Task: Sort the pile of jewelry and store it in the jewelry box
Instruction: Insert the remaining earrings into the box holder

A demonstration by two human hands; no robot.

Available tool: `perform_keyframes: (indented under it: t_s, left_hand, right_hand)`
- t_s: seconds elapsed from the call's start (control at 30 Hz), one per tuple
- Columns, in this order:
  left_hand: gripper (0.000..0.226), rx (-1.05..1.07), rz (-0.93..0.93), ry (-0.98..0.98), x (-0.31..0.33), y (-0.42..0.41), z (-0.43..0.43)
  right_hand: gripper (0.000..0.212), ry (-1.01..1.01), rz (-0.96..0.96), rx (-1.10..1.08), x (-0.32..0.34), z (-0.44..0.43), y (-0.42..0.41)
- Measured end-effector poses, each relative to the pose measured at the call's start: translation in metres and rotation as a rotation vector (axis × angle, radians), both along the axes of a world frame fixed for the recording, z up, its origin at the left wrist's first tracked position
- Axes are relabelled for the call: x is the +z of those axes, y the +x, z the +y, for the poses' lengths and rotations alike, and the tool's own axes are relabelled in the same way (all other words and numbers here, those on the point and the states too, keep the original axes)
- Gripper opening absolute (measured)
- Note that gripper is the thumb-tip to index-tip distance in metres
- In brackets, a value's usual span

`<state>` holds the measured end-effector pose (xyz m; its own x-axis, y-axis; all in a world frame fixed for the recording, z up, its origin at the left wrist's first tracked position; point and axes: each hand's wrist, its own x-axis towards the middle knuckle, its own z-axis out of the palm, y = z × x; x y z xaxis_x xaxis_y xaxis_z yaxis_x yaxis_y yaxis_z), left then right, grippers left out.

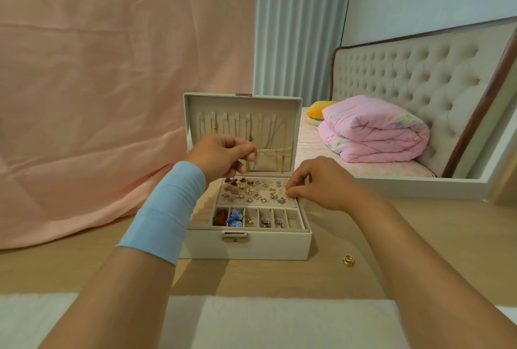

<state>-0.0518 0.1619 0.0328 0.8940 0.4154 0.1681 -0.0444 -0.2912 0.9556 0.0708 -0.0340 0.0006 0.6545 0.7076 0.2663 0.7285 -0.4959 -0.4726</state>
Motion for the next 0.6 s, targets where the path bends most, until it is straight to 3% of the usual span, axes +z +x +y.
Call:
perform_keyframes:
  t_s: [0.37,0.6]
  left_hand:
    - [0.012,-0.027,0.002,-0.002,0.0048,-0.0064,0.0014]
    - [0.012,-0.035,-0.021,-0.05,0.0078,-0.0057,-0.0064]
  right_hand:
    - [0.004,-0.16,-0.041,0.04,0.0073,0.0014,-0.0043]
    - [0.007,-0.063,0.02,0.058,0.007,0.002,-0.0032]
